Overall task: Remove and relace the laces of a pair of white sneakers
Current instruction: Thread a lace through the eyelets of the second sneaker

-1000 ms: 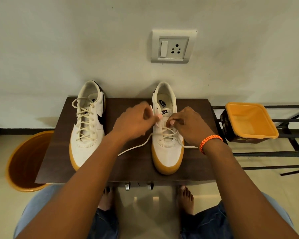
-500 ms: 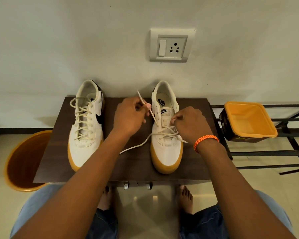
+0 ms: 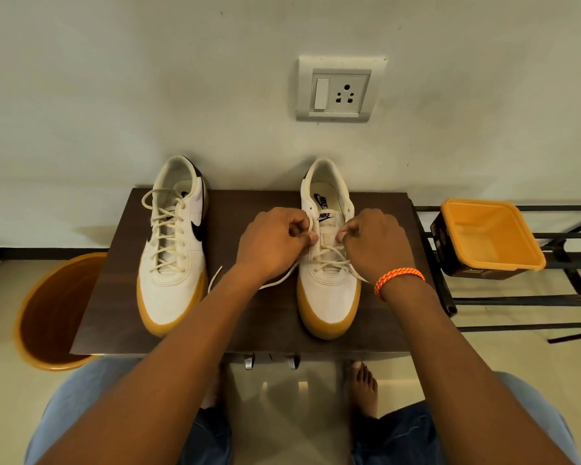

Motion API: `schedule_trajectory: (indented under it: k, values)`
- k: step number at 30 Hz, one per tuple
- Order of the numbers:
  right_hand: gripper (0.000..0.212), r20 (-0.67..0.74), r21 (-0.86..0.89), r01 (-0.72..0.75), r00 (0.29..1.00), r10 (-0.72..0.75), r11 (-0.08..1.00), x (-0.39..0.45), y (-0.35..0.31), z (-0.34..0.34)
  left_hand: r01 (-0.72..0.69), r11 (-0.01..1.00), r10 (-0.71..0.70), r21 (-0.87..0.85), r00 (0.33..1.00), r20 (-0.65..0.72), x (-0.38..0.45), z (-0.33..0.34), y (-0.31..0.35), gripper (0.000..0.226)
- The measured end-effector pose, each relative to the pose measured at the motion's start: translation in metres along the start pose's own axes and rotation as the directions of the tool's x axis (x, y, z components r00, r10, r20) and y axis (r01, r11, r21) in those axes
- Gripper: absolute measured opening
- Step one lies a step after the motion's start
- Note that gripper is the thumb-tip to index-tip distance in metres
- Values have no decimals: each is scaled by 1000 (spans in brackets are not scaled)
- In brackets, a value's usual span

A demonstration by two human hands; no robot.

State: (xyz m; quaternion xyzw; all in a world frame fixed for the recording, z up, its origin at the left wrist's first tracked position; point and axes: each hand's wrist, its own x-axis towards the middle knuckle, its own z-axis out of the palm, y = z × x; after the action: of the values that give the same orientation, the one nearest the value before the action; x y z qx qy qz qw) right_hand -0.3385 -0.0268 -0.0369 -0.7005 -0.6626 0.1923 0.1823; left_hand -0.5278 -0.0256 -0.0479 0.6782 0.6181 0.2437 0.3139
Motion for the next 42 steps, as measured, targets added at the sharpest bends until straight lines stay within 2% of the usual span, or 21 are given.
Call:
schedule_trajectory:
  k: [3,6,9,11,12,14,16,17,19,28,32,34,35,36,37,39,40,42]
  values:
    - [16,-72,-25,-13,997,11,1000,0,1,4,-4,1000,3,-9,998,-68,1,3,-1,23]
    - [16,-64,-11,-8,998,8,1000,-1,-1,5,23,1000,-24,-8,988,-154,2,2,-3,23]
    - [15,-31,9,12,999,-12,1000,-3,-4,5,121,992,-105,36,949,-297,4,-3,-7,22]
    - [14,-17,9,26,1000,-26,1000,-4,-6,7,178,984,-170,-8,922,-348,6,-10,-9,22]
    - [14,-15,7,30,999,-30,1000,-5,-7,7,193,979,-204,-68,932,-299,6,-14,-9,22]
    - [13,-16,-6,30,999,-31,1000,-4,-7,7,243,953,-258,-180,964,-62,6,-20,-6,21]
    - [11,-23,-9,21,999,-22,1000,-4,-5,6,297,939,-270,-174,949,162,2,-21,-1,25]
    - [11,-32,-7,17,999,-18,1000,-3,-4,5,299,940,-261,-163,940,222,1,-19,1,26]
    - [12,-41,-11,21,999,-21,1000,-3,-3,4,269,949,-225,-167,944,242,0,-14,3,22]
    - [11,46,18,38,998,-39,999,0,0,0,99,993,-100,-69,995,-23,0,-11,3,21]
    - [11,67,34,31,997,-34,999,1,2,1,149,984,-170,-95,942,-290,6,-17,0,20]
    - [11,69,44,28,997,-31,999,1,3,0,166,972,-214,-166,916,-340,8,-20,-2,18]
    - [11,70,52,31,997,-34,998,1,3,1,180,962,-237,-205,925,-297,8,-21,-2,19]
    - [11,71,66,37,997,-42,997,1,2,1,207,950,-256,-234,946,-198,8,-23,-3,21]
    - [11,68,84,43,996,-49,996,1,3,2,246,937,-269,-249,961,-59,8,-24,-3,24]
    - [10,61,123,50,996,-58,991,1,3,4,323,920,-281,-222,939,199,6,-23,-2,28]
    - [8,56,131,56,996,-64,990,2,4,5,331,920,-273,-208,925,263,5,-20,-2,28]
    - [6,51,123,76,995,-83,989,3,4,6,307,927,-245,-217,931,272,4,-16,0,23]
